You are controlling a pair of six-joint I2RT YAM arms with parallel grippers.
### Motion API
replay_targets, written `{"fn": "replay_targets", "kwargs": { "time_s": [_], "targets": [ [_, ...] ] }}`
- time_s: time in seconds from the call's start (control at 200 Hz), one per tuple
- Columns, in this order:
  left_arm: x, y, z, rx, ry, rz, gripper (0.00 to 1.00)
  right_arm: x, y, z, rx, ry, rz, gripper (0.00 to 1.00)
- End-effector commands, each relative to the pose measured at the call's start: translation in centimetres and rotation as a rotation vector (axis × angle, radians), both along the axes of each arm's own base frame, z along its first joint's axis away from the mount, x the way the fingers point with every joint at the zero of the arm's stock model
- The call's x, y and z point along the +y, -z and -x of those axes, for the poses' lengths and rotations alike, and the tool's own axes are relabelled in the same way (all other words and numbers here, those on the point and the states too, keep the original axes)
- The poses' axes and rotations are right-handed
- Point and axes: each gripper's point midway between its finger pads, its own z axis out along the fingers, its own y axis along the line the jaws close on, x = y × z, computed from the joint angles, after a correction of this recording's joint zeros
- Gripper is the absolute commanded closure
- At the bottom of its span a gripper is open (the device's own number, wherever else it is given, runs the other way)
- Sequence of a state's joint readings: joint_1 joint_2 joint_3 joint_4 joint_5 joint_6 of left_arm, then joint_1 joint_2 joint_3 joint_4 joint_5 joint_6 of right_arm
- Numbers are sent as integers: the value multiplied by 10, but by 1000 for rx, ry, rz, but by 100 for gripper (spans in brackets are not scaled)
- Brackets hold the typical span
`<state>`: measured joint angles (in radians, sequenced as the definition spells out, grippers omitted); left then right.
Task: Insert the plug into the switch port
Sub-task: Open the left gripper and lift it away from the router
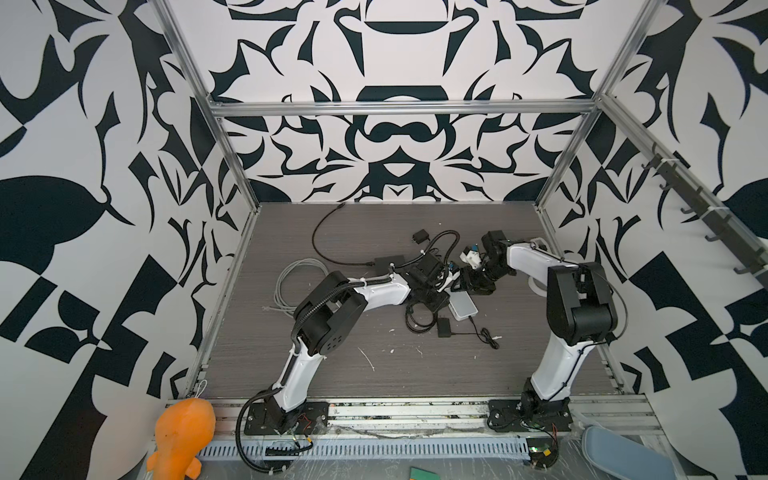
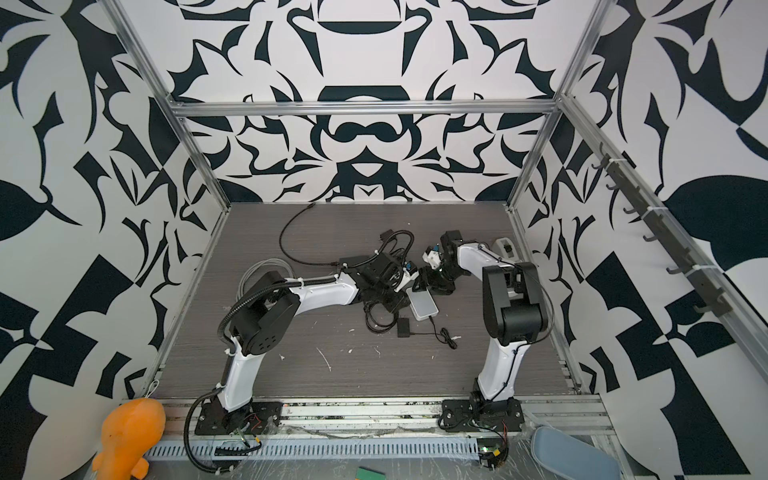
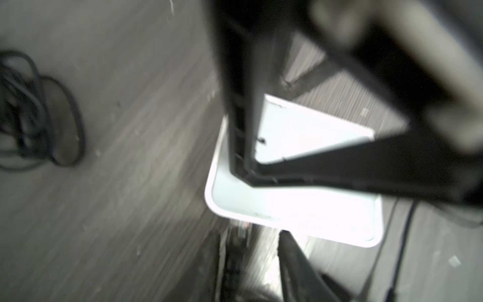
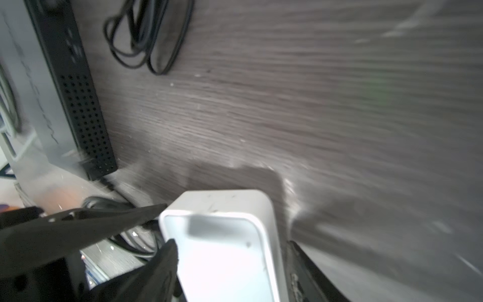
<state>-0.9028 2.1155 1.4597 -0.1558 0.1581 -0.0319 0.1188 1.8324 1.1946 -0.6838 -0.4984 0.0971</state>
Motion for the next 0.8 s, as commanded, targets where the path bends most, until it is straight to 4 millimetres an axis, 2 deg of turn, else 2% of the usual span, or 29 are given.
{"fn": "replay_targets", "kwargs": {
  "time_s": [0.0,0.155,0.29,0.415,0.505,0.635,0.755,0.8],
  "targets": [
    [8,-11,-15,19,-91,-5,55,-13,-20,1,-49,68,60,28],
    [40,-43,-47,-4,-259,37,50,-16,-32,6,-98,104,67,23],
    [84,-63,-70,-23,-424,68,49,-14,-29,28,-110,62,141,17],
    [119,-71,-75,-63,-521,52,48,-10,-21,42,-122,27,219,11],
    [138,-75,-76,-71,-570,46,47,-8,-12,46,-105,6,273,10],
    [164,-79,-82,-59,-643,63,47,-4,3,46,-83,-20,344,10],
    [181,-83,-87,-71,-677,68,46,-5,16,42,-66,-27,432,11],
    [185,-84,-88,-78,-682,60,46,-7,20,40,-59,-16,454,15]
  ]
}}
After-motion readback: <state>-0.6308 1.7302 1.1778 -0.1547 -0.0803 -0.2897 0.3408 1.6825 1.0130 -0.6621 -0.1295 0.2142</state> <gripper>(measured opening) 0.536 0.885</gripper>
